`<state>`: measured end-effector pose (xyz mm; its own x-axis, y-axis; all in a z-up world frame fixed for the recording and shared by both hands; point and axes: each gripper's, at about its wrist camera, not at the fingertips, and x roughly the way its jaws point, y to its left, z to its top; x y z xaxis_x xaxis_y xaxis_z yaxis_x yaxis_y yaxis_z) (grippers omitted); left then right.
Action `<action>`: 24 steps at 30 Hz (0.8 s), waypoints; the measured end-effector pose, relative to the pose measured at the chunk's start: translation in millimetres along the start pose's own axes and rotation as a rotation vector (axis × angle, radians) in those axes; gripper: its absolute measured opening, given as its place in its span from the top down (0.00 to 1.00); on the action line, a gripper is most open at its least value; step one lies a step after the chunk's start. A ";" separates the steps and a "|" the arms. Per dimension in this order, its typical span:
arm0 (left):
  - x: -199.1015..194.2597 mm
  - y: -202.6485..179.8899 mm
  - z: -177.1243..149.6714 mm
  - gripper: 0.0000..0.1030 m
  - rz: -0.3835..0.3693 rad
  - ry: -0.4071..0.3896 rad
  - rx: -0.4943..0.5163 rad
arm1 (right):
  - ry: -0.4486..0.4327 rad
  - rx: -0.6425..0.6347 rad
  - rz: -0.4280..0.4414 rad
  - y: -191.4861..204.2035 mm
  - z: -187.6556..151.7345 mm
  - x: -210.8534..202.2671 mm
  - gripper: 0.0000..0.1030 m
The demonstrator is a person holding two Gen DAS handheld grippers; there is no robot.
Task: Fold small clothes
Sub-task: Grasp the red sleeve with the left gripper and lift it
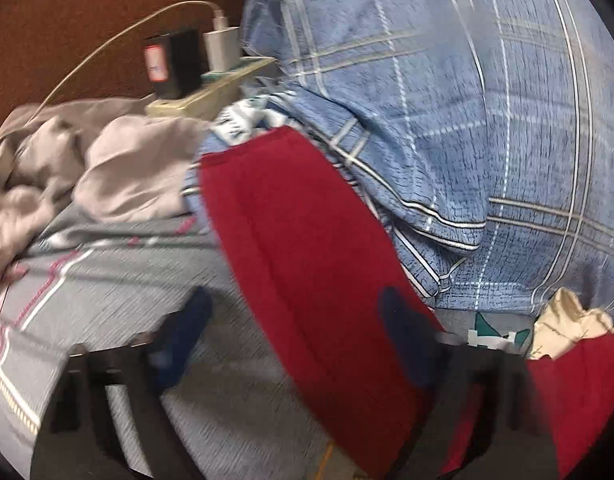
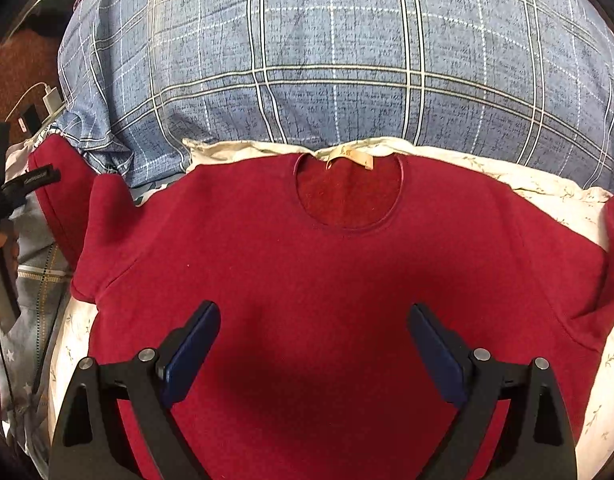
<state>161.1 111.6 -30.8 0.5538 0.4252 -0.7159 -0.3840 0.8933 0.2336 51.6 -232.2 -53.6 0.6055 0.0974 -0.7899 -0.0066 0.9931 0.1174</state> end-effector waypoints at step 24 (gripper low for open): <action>-199.2 -29.7 -46.5 0.94 -0.412 -0.104 -0.009 | -0.025 0.094 0.014 -32.2 2.9 -22.3 0.07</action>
<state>27.9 -6.5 74.3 0.7341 0.0454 -0.6775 -0.1209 0.9906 -0.0646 40.6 -266.6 -38.0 0.6256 0.1087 -0.7726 0.0588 0.9809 0.1856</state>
